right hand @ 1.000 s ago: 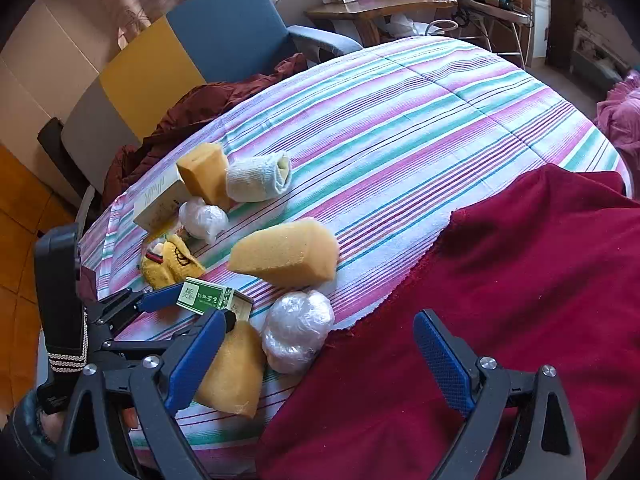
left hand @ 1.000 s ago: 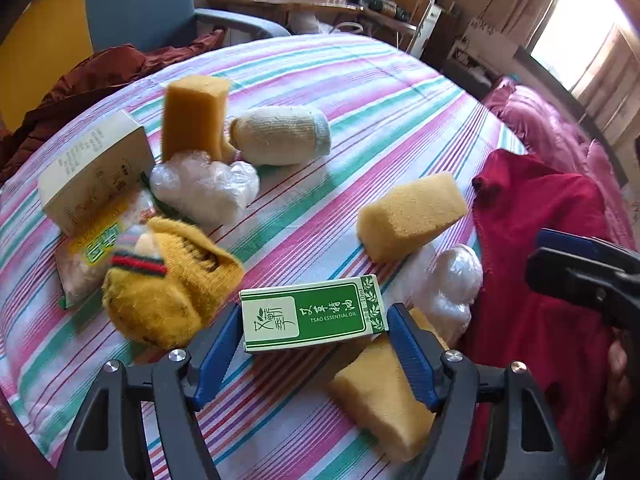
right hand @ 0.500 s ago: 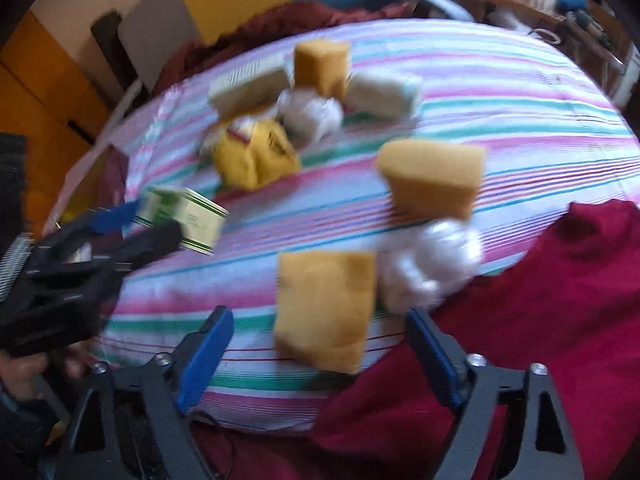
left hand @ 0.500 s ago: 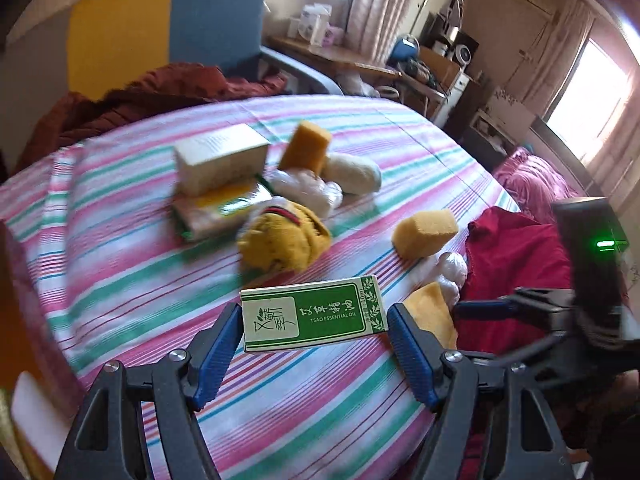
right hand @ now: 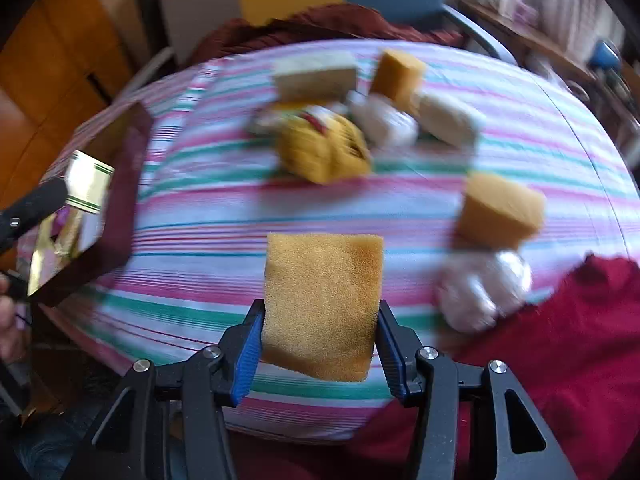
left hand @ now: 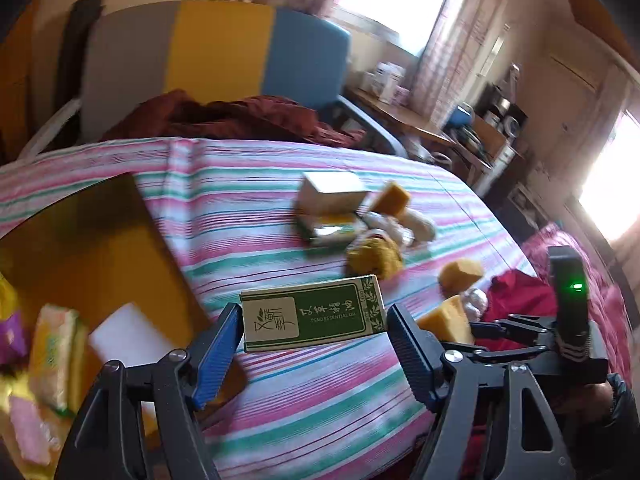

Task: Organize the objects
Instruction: 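Place the tea box and yellow sponge into the gold tray, opening both grippers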

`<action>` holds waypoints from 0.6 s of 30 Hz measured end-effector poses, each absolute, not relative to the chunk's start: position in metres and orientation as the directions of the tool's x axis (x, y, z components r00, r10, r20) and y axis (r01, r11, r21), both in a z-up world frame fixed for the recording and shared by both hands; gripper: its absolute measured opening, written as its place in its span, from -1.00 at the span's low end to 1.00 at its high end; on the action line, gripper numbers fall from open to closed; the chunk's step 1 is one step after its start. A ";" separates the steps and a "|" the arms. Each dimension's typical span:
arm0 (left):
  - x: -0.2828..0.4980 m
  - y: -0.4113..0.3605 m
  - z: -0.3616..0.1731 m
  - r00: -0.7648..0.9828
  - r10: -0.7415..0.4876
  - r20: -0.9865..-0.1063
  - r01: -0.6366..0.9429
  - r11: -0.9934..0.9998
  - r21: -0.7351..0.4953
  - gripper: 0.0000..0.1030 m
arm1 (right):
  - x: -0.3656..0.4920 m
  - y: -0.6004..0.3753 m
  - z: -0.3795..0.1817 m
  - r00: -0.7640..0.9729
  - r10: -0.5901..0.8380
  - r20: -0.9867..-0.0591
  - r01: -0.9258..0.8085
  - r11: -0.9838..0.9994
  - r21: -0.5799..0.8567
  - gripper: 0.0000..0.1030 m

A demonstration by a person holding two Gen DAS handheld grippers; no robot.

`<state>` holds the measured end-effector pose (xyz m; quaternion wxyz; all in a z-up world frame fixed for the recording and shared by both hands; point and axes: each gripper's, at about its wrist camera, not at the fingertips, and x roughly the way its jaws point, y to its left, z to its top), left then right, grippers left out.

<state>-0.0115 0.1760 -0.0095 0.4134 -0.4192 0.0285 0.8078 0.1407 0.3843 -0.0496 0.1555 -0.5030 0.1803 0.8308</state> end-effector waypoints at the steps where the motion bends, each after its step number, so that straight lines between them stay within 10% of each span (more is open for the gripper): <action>1: -0.014 0.165 -0.009 -0.324 0.640 -0.697 -0.675 -0.672 -0.304 0.45 | 0.135 0.380 -0.045 -0.459 0.068 -0.886 -0.419 -0.896 0.148 0.02; 18: -0.064 -0.003 -0.011 -0.559 0.456 -0.692 -0.336 -0.888 -0.314 0.45 | 0.015 0.253 -0.008 -0.570 -0.134 -0.810 -0.021 -0.984 0.178 0.03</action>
